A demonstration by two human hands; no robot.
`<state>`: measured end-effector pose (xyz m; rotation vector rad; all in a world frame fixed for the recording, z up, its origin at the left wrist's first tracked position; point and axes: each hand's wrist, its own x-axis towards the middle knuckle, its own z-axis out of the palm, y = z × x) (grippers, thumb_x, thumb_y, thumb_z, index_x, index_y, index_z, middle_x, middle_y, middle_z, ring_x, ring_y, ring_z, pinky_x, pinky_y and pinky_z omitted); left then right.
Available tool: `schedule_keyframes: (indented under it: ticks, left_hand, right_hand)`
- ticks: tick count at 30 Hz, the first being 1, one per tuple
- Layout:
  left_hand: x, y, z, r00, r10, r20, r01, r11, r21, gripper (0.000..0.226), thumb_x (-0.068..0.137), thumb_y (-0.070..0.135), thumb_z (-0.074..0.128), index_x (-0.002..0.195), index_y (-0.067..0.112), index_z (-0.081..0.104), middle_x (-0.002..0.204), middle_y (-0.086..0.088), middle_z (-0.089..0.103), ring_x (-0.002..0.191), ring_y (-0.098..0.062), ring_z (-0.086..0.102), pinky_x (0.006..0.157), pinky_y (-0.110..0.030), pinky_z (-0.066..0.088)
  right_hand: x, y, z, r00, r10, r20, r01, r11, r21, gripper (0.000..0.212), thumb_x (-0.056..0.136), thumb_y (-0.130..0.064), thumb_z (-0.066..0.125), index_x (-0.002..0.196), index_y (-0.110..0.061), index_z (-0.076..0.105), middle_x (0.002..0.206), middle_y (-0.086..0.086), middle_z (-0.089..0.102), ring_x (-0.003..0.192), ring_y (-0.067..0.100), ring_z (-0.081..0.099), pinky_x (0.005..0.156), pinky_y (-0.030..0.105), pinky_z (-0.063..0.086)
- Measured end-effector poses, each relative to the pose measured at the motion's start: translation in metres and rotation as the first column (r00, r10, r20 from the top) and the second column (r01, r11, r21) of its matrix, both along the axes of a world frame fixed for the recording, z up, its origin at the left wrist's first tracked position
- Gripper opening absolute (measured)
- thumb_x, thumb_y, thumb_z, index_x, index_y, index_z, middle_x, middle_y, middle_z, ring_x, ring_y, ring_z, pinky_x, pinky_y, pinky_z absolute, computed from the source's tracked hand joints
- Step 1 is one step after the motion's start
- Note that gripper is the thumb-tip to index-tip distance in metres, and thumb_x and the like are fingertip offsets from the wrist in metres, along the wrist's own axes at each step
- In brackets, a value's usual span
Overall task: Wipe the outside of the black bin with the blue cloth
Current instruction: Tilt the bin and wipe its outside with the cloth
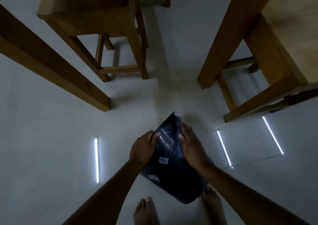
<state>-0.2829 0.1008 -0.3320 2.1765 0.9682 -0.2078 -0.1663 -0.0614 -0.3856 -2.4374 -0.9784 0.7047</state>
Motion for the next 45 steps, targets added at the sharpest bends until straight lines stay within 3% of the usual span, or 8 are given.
schedule_keyframes:
  ticks: [7, 12, 16, 22, 26, 31, 37, 45]
  left_hand:
    - [0.012, 0.001, -0.007, 1.0, -0.01, 0.012, 0.008, 0.995, 0.102, 0.044, 0.097, 0.052, 0.031, 0.082, 0.02, 0.058, 0.075, 0.0, 0.067, 0.071, -0.019, 0.064, 0.068, -0.032, 0.052]
    - [0.054, -0.004, -0.001, 1.0, 0.001, 0.001, -0.002, 0.989, 0.151, 0.045, 0.097, 0.051, 0.034, 0.08, 0.017, 0.056, 0.079, 0.001, 0.065, 0.076, -0.024, 0.063, 0.067, -0.031, 0.048]
    - [0.082, -0.011, 0.003, 0.998, 0.009, -0.059, -0.001, 0.991, 0.133, 0.042, 0.097, 0.051, 0.036, 0.07, 0.022, 0.048, 0.076, -0.001, 0.06, 0.072, -0.024, 0.057, 0.066, -0.031, 0.044]
    - [0.069, 0.016, 0.012, 0.991, -0.131, 0.038, 0.135, 0.923, -0.361, 0.018, 0.097, 0.03, 0.049, 0.112, 0.024, 0.057, 0.089, 0.008, 0.064, 0.081, -0.008, 0.062, 0.068, -0.02, 0.047]
    - [0.043, 0.012, 0.001, 0.988, -0.133, 0.083, 0.136, 0.99, -0.031, 0.027, 0.1, 0.041, 0.038, 0.103, 0.024, 0.058, 0.079, 0.005, 0.066, 0.072, -0.012, 0.064, 0.068, -0.025, 0.049]
    - [0.051, 0.016, 0.0, 0.974, -0.181, 0.14, 0.186, 0.982, -0.025, 0.023, 0.1, 0.041, 0.038, 0.096, 0.027, 0.056, 0.072, 0.009, 0.063, 0.067, -0.011, 0.061, 0.062, -0.023, 0.045]
    - [0.062, 0.015, -0.001, 0.971, -0.19, 0.145, 0.198, 0.979, -0.04, 0.022, 0.1, 0.045, 0.034, 0.091, 0.034, 0.052, 0.065, 0.009, 0.06, 0.062, -0.004, 0.059, 0.061, -0.022, 0.043]
    - [0.055, 0.018, -0.005, 0.973, -0.173, 0.155, 0.184, 0.981, -0.058, 0.025, 0.1, 0.042, 0.035, 0.091, 0.03, 0.054, 0.067, 0.009, 0.059, 0.066, -0.009, 0.06, 0.062, -0.021, 0.044]
  right_hand:
    - [-0.035, -0.024, 0.003, 0.961, 0.21, 0.182, -0.213, 0.977, -0.001, 0.057, 0.097, -0.05, -0.002, 0.15, -0.029, -0.003, 0.16, 0.0, 0.005, 0.147, 0.023, 0.002, 0.116, 0.043, 0.007]
    - [0.03, -0.002, -0.01, 0.991, -0.086, -0.101, 0.104, 0.978, 0.18, 0.062, 0.096, -0.054, 0.016, 0.149, -0.021, 0.019, 0.157, 0.001, 0.023, 0.145, 0.022, 0.016, 0.117, 0.04, 0.021]
    - [-0.003, -0.039, -0.002, 0.995, -0.057, 0.076, 0.051, 0.995, 0.085, 0.057, 0.098, -0.05, 0.01, 0.149, -0.025, 0.011, 0.158, -0.002, 0.016, 0.146, 0.018, 0.009, 0.116, 0.043, 0.023]
    - [0.023, -0.017, 0.0, 0.994, 0.001, 0.109, -0.015, 0.993, 0.121, 0.06, 0.095, -0.052, 0.016, 0.149, -0.027, 0.011, 0.158, -0.004, 0.015, 0.146, 0.019, 0.011, 0.114, 0.045, 0.027]
    - [0.028, -0.033, -0.004, 0.996, -0.085, 0.033, 0.083, 0.995, 0.06, 0.061, 0.094, -0.056, 0.01, 0.149, -0.03, 0.009, 0.158, -0.007, 0.013, 0.146, 0.016, 0.009, 0.115, 0.045, 0.026]
    - [-0.014, -0.021, 0.006, 0.913, 0.222, 0.342, -0.239, 0.971, 0.009, 0.059, 0.097, -0.046, 0.019, 0.151, -0.027, 0.004, 0.16, 0.002, 0.007, 0.147, 0.026, 0.006, 0.115, 0.049, 0.017]
    - [0.019, -0.031, 0.001, 0.992, -0.06, 0.109, 0.051, 0.995, 0.084, 0.057, 0.097, -0.053, 0.009, 0.148, -0.028, 0.013, 0.157, -0.006, 0.013, 0.146, 0.018, 0.01, 0.113, 0.05, 0.029]
    - [0.024, 0.002, 0.004, 0.971, 0.1, 0.216, -0.126, 0.986, 0.108, 0.056, 0.097, -0.051, 0.009, 0.148, -0.03, 0.006, 0.159, -0.003, 0.01, 0.147, 0.02, 0.006, 0.117, 0.044, 0.018]
